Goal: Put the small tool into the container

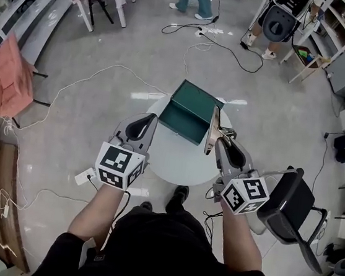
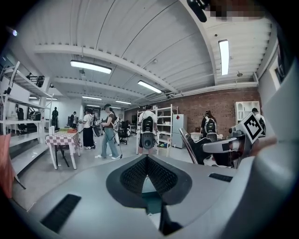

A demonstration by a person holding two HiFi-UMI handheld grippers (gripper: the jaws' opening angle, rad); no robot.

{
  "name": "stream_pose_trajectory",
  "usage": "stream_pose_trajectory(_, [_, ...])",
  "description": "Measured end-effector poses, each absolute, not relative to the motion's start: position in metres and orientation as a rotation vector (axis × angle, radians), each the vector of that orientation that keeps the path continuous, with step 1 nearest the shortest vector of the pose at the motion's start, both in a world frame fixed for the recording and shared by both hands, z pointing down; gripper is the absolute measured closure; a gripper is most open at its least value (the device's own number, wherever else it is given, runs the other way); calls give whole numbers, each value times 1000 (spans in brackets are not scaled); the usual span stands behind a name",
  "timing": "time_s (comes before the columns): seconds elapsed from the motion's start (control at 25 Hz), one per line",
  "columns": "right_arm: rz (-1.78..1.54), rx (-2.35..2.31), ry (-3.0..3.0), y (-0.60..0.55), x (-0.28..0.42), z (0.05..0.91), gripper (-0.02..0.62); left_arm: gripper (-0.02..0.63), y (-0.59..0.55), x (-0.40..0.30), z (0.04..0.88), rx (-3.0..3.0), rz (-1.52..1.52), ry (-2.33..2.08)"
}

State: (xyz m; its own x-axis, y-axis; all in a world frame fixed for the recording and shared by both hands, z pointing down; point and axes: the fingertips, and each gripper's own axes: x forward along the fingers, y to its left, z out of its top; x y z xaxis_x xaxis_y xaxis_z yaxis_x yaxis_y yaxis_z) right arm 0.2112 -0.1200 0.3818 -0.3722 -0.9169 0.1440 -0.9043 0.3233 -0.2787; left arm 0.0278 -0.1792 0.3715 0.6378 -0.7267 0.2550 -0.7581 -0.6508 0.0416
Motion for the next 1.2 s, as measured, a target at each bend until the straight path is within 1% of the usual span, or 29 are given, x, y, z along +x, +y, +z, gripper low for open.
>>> stream_pose_trajectory(0.16, [-518,-1679,2583,-144,226,391,503,603,-197,48,369,2688,326,-1275])
stream_pose_trajectory(0.32, [-578,-1645,2633,-166,226,409,503,603,-217,54,375,2661,333,-1295])
stream_pose_trajectory(0.8, [-715,-1638,2737,-226,198,464,503,603,-264,53,424,2607,365,-1212])
stream_pose_trajectory(1.2, [-821,-1616,2871,-259,180,527,503,603,-284,37,457,2564,319,-1237])
